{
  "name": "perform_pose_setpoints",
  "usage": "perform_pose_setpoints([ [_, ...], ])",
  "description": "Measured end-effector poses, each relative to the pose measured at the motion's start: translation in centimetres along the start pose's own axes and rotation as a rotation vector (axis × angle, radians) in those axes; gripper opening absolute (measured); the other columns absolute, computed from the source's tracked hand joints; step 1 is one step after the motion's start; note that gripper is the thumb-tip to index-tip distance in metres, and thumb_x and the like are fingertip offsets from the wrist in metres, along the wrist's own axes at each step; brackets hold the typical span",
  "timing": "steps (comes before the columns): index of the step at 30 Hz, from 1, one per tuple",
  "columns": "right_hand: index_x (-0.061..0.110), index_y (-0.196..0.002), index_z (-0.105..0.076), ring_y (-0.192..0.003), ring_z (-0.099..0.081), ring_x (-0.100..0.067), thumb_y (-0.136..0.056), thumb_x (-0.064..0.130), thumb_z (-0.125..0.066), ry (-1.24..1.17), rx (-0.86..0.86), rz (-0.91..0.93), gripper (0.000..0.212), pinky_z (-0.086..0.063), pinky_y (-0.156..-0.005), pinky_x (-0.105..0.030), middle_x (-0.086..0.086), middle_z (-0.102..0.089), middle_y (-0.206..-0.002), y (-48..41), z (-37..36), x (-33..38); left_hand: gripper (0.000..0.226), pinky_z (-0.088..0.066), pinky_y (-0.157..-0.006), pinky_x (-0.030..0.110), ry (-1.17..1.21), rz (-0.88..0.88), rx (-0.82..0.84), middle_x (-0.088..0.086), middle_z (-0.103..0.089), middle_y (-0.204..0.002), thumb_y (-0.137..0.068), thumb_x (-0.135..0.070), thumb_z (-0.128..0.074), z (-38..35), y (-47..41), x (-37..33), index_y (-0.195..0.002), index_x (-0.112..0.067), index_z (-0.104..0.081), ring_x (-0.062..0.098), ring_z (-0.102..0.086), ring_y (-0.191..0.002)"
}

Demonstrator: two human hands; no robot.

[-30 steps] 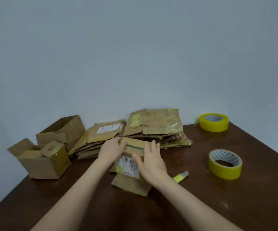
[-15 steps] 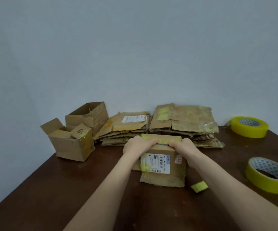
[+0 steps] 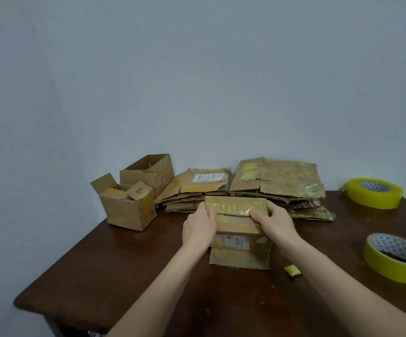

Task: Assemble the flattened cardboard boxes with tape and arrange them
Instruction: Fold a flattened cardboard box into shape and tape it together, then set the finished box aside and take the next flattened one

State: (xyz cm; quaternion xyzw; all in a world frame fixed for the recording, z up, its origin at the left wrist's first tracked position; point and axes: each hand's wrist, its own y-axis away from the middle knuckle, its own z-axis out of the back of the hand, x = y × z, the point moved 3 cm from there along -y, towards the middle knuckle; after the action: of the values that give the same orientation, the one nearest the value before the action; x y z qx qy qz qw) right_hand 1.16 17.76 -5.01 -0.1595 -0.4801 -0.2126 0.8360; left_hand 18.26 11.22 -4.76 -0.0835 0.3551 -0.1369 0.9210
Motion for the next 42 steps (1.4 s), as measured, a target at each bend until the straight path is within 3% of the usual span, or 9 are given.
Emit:
perform_pose_setpoints([
  [5, 0.024, -0.136, -0.053, -0.117, -0.056, -0.024, -0.083, 0.066, -0.055, 0.133, -0.103, 0.181, 0.067, -0.046, -0.087, -0.038, -0.001, -0.06, -0.128, 2.2, 1.9, 5.6, 0.049, -0.042, -0.096, 0.037, 0.176, -0.04, -0.233, -0.001, -0.061, -0.124, -0.099, -0.046, -0.034, 6.5, 2.8, -0.7, -0.14, -0.022, -0.044, 0.022, -0.055, -0.116],
  [10, 0.029, -0.129, -0.056, -0.103, -0.055, -0.008, -0.079, 0.035, -0.075, -0.182, -0.077, 0.427, 0.054, -0.049, -0.089, -0.033, 0.013, -0.056, -0.117, 1.7, 0.1, 11.4, 0.074, -0.046, -0.098, 0.037, 0.688, 0.004, -0.242, -0.007, -0.063, -0.116, -0.074, -0.072, -0.048, 11.5, 0.2, -0.4, -0.127, -0.021, -0.058, 0.011, -0.058, -0.108],
  [13, 0.025, -0.133, -0.051, -0.106, -0.056, -0.006, -0.08, 0.035, -0.075, -0.275, 0.032, 0.423, 0.059, -0.048, -0.096, -0.035, 0.014, -0.055, -0.123, -0.9, -2.7, 13.6, 0.057, -0.049, -0.096, 0.035, 0.839, 0.103, -0.286, -0.001, -0.064, -0.121, -0.082, -0.047, -0.064, 13.6, -2.4, 1.5, -0.13, -0.016, -0.057, 0.013, -0.06, -0.108],
  [17, 0.017, -0.132, -0.053, -0.116, -0.056, -0.014, -0.085, 0.03, -0.069, -0.42, 0.096, 0.348, 0.051, -0.045, -0.101, -0.035, 0.005, -0.06, -0.123, -4.8, -7.9, 15.9, 0.043, -0.054, -0.09, 0.033, 0.711, -0.055, -0.448, -0.006, -0.065, -0.114, -0.084, -0.005, -0.063, 16.5, -6.0, 3.8, -0.125, -0.018, -0.06, 0.011, -0.062, -0.106],
  [23, 0.022, -0.122, -0.054, -0.109, -0.058, -0.011, -0.089, 0.011, -0.064, -0.431, 0.101, 0.374, 0.036, -0.049, -0.092, -0.028, 0.009, -0.058, -0.12, -7.0, -16.9, 18.9, 0.043, -0.048, -0.1, 0.038, 0.559, 0.017, -0.584, -0.008, -0.06, -0.12, -0.087, -0.003, -0.057, 19.0, -10.4, 10.5, -0.124, -0.024, -0.054, 0.008, -0.056, -0.112],
  [31, 0.023, -0.137, -0.047, -0.117, -0.051, -0.008, -0.094, 0.011, -0.058, -0.421, 0.113, 0.514, 0.046, -0.043, -0.094, -0.021, 0.006, -0.054, -0.135, -11.6, -20.3, 22.4, 0.044, -0.052, -0.094, 0.033, 0.541, 0.021, -0.698, -0.009, -0.057, -0.122, -0.09, 0.001, -0.054, 19.2, -14.5, 13.1, -0.126, -0.024, -0.051, 0.011, -0.058, -0.104],
  [34, 0.02, -0.143, -0.041, -0.114, -0.047, -0.005, -0.095, 0.009, -0.054, -0.403, 0.15, 0.49, 0.05, -0.039, -0.085, -0.012, 0.006, -0.049, -0.141, -14.5, -20.6, 23.3, 0.047, -0.049, -0.093, 0.026, 0.48, -0.01, -0.7, -0.008, -0.052, -0.131, -0.092, -0.002, -0.055, 18.5, -16.9, 12.1, -0.132, -0.026, -0.047, 0.007, -0.052, -0.106],
  [38, 0.014, -0.151, -0.027, -0.137, -0.039, -0.02, -0.096, 0.008, -0.051, -0.266, 0.298, 0.41, 0.06, -0.036, -0.107, -0.029, -0.002, -0.037, -0.152, -18.0, -22.2, 22.3, 0.053, -0.046, -0.099, 0.028, 0.334, 0.006, -0.596, -0.001, -0.038, -0.14, -0.091, -0.004, -0.056, 16.0, -19.8, 12.2, -0.138, -0.027, -0.045, 0.009, -0.05, -0.112],
  [42, 0.011, -0.151, -0.026, -0.141, -0.032, -0.021, -0.099, 0.006, -0.042, -0.083, 0.368, 0.354, 0.055, -0.028, -0.11, -0.028, -0.006, -0.033, -0.155, -19.5, -23.4, 19.4, 0.054, -0.045, -0.099, 0.036, 0.058, 0.031, -0.369, 0.004, -0.051, -0.135, -0.091, -0.011, -0.052, 12.8, -21.1, 12.8, -0.143, -0.02, -0.04, 0.022, -0.051, -0.12],
])
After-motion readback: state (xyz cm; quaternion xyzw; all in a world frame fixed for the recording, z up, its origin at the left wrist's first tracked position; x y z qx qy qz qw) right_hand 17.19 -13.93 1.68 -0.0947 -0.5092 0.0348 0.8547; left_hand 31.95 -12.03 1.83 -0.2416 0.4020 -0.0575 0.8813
